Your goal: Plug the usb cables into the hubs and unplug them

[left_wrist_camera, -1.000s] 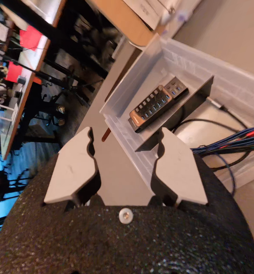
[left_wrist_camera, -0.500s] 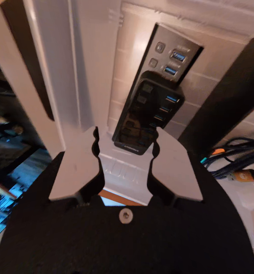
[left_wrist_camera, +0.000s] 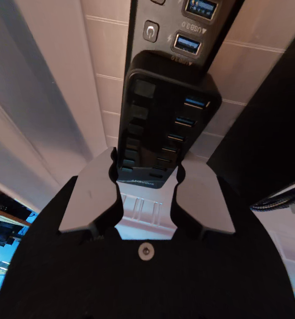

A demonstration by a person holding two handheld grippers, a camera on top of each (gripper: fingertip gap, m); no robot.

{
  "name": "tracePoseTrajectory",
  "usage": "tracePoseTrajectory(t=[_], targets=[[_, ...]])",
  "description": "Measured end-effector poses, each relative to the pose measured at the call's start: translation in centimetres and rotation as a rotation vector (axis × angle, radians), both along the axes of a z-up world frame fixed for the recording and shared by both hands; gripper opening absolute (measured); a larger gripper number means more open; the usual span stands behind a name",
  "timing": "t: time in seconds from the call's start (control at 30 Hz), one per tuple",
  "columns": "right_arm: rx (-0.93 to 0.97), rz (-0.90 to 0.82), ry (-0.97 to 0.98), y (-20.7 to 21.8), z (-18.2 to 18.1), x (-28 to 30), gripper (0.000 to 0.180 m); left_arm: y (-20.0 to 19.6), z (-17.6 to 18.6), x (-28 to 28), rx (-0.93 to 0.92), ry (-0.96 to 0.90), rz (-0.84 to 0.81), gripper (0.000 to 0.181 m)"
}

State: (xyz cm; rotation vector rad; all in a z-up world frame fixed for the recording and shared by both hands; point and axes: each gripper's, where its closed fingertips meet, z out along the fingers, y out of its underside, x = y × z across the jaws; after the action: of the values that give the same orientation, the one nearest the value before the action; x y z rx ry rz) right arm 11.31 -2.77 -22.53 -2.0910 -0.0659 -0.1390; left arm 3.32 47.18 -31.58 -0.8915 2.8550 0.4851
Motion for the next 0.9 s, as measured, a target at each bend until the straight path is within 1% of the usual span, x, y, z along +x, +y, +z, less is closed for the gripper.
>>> tracePoseTrajectory(t=[0.1, 0.17, 0.23, 0.33, 0.4, 0.5, 0.57, 0.67, 0.77, 0.87, 0.9], targets=[[0.035, -0.009, 0.01, 0.6, 0.5, -0.2, 0.1, 0.1, 0.8, 0.2, 0.051, -0.102, -0.019, 0.064], [0.066, -0.007, 0.015, 1.1, 1.0, -0.5, 0.1, 0.3, 2.8, 0.6, 0.126, -0.206, -0.037, 0.064], [0.093, -0.056, -0.013, 1.4, 1.7, -0.3, 0.096, -0.2, 5.3, 0.8, 0.183, -0.309, -0.072, 0.063], [0.114, -0.019, -0.054, 1.9, 2.4, -1.8, 0.097, -1.1, 10.2, 0.8, 0.352, -0.444, -0.159, 0.063], [0.129, -0.006, -0.063, 2.3, 2.8, -2.6, 0.097, -3.1, 13.7, 0.7, 0.437, -0.58, -0.181, 0.062], [0.209, 0.029, 0.006, 3.4, 3.8, -4.8, 0.096, -9.1, 17.7, 0.2, 0.513, -0.777, -0.278, 0.062], [0.292, 0.049, 0.081, 4.5, 4.8, -6.5, 0.094, -13.8, 19.3, -0.3, 0.563, -0.901, -0.343, 0.063], [0.382, 0.093, 0.166, 6.1, 5.3, -9.0, 0.09, -22.2, 18.6, -1.0, 0.499, -1.077, -0.417, 0.063], [0.412, 0.129, 0.235, 7.1, 5.0, -10.6, 0.084, -30.3, 16.5, -1.4, 0.433, -1.187, -0.518, 0.063], [0.408, 0.094, 0.18, 7.5, 4.2, -10.1, 0.077, -36.9, 14.8, -1.5, 0.347, -1.255, -0.582, 0.062], [0.41, 0.114, 0.155, 7.3, 4.1, -10.3, 0.07, -38.3, 14.6, -1.6, 0.333, -1.274, -0.593, 0.062]])
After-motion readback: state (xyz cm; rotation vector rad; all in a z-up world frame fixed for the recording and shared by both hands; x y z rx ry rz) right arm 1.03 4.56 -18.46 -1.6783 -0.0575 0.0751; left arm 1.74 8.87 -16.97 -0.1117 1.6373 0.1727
